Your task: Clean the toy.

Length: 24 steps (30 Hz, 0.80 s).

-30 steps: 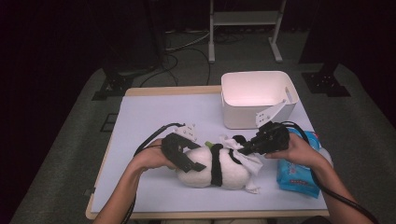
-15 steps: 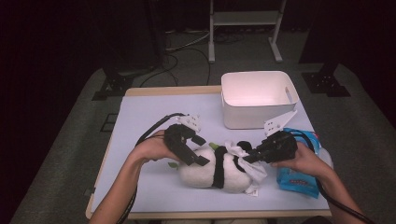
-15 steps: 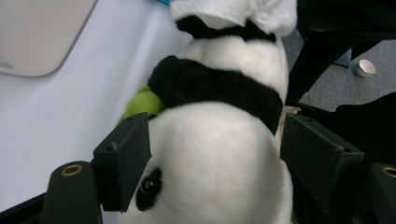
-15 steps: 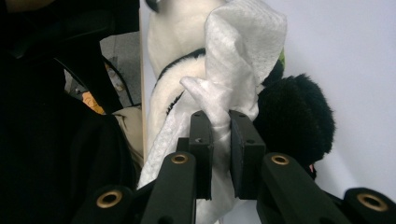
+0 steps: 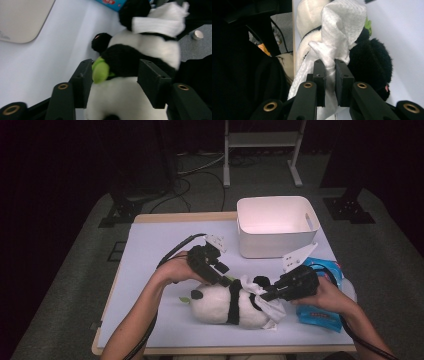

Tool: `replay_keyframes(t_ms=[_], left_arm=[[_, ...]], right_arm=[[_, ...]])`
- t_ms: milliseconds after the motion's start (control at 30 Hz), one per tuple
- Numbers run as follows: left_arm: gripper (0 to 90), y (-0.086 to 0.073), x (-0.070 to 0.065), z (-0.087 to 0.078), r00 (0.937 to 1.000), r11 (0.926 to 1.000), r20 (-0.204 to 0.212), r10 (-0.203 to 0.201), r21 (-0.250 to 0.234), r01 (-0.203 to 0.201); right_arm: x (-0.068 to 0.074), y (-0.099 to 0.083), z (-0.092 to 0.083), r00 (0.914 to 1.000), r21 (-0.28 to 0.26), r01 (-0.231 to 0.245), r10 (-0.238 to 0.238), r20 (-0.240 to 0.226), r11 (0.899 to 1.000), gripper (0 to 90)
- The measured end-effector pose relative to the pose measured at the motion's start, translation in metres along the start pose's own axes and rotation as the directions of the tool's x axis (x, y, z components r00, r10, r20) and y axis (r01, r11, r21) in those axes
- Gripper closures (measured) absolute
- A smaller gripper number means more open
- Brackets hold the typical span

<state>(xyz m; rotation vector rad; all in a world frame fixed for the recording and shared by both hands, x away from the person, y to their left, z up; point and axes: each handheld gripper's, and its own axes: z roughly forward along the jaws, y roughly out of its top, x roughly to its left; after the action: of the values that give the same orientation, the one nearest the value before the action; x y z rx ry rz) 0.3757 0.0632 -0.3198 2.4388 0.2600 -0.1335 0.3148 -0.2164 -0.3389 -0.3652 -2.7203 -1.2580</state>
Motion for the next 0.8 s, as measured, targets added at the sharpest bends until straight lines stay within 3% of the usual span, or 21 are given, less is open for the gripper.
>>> replay_keyframes(t_ms=[100,200,367,600,800], left_arm=[[48.5,-0.001,0.005,0.006,0.9999,0.9994,-0.007,-0.012,0.031,0.012],[54.3,-0.001,0.008,0.01,0.9999,0.9994,0.003,-0.017,0.031,0.017],[75.0,0.001,0.008,0.019,0.9998,0.9973,0.007,0.017,0.071,-0.018],[78.3,-0.001,0.009,0.016,0.9998,0.9992,0.003,0.018,0.036,-0.018],[78.9,0.006,0.007,0.012,0.9989,0.9988,-0.016,0.043,0.024,-0.043]], right_arm=[[0.001,0.0,0.0,1.0,-0.001,0.005,-0.005,0.0,1.0,79.8],[0.002,-0.001,0.0,1.0,0.005,0.005,-0.005,0.0,1.0,79.8],[0.003,0.001,0.001,0.9999,0.008,0.011,-0.011,0.0,1.0,79.7],[0.003,0.003,-0.001,0.9999,-0.008,0.015,-0.015,0.004,1.0,79.9],[0.003,0.01,-0.002,0.9996,-0.005,0.028,-0.028,0.006,1.0,80.4]])
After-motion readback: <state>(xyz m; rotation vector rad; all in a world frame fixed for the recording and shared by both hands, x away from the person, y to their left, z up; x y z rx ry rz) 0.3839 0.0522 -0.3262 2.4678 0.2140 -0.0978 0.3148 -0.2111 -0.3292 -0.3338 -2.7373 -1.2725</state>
